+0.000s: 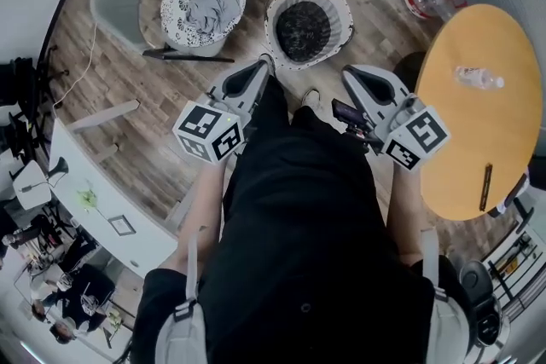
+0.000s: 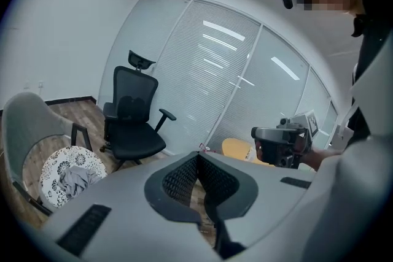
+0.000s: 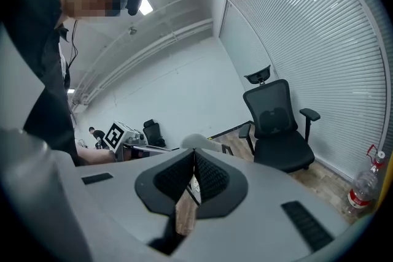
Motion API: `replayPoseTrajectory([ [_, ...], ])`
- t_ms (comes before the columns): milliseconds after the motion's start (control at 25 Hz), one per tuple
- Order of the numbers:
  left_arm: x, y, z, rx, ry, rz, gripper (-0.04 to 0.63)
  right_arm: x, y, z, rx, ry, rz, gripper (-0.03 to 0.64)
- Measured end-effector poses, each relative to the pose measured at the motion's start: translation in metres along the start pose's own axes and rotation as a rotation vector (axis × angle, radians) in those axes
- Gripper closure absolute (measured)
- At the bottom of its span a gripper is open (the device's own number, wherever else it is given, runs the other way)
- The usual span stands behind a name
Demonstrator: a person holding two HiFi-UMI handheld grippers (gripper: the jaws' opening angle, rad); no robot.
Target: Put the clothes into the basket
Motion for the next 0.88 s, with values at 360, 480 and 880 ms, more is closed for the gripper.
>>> replayPoseTrajectory([
  [360,-0.039,0.023,-0.058,0.004,-0.006,0.012,0.583,-0.03,0.077,0.024,-0.04,-0.004,-0.026,0.6],
  [480,-0.048,0.03,-0.08,-0.003,-0.007,0.01,0.583,-0.04,0.101,0.031,-0.052,-0.006,-0.037,0.6],
  [880,-0.043,0.056,-0.17,-0.069,-0.035,-0.043,0.583,-0.054,0.164,0.045,-0.029,0.021,-0.093,0.6],
])
Point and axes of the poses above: the fingertips, and each gripper's own axes: y forward along the fingers, z to its right, x out of its underside, the point moved 5 cm from there along -y, backward along the fingers, and after that the axes turned 14 degrees about -x, right-handed, at the moved point
